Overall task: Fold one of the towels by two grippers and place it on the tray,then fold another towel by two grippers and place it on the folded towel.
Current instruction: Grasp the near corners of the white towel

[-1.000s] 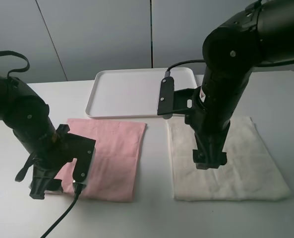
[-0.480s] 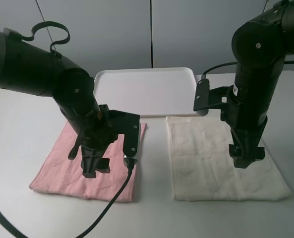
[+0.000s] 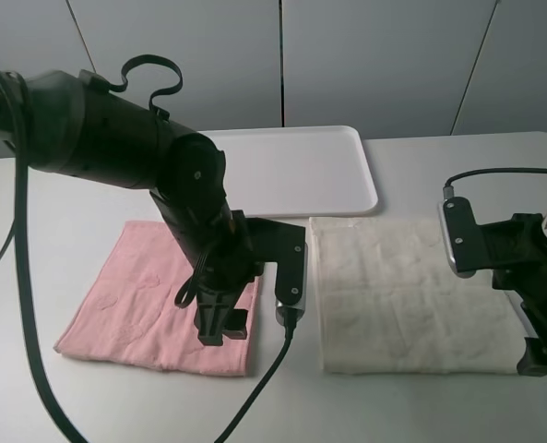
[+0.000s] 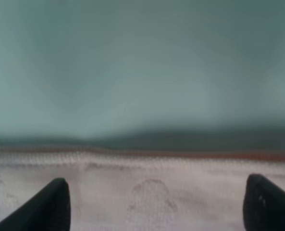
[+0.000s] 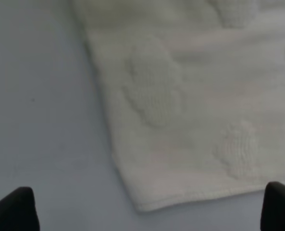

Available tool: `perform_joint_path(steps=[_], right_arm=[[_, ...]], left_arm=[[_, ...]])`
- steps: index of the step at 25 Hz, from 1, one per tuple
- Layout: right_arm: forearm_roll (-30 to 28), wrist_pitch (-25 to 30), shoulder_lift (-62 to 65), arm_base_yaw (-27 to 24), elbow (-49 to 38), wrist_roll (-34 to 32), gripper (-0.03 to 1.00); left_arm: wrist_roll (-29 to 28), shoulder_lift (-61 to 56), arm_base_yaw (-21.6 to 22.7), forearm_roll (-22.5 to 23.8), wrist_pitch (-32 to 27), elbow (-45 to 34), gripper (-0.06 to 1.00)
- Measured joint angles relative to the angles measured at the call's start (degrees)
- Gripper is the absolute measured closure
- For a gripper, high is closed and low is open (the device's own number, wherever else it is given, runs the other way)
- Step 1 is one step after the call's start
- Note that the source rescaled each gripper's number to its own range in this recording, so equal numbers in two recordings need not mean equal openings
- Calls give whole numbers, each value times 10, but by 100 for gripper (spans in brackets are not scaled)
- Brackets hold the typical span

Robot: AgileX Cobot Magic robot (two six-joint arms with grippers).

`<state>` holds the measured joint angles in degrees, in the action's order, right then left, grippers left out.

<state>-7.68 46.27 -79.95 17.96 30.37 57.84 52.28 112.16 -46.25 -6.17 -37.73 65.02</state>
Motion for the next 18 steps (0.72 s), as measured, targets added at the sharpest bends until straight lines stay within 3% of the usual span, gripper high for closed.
perform_joint_path(steps=[5, 18], right_arm=[[-9, -32, 31, -1, -29, 5, -3], [-27, -36, 31, -1, -30, 6, -3]], left_arm=[[3, 15, -14, -11, -12, 34, -4], [-61, 101, -133, 16, -49, 134, -4]])
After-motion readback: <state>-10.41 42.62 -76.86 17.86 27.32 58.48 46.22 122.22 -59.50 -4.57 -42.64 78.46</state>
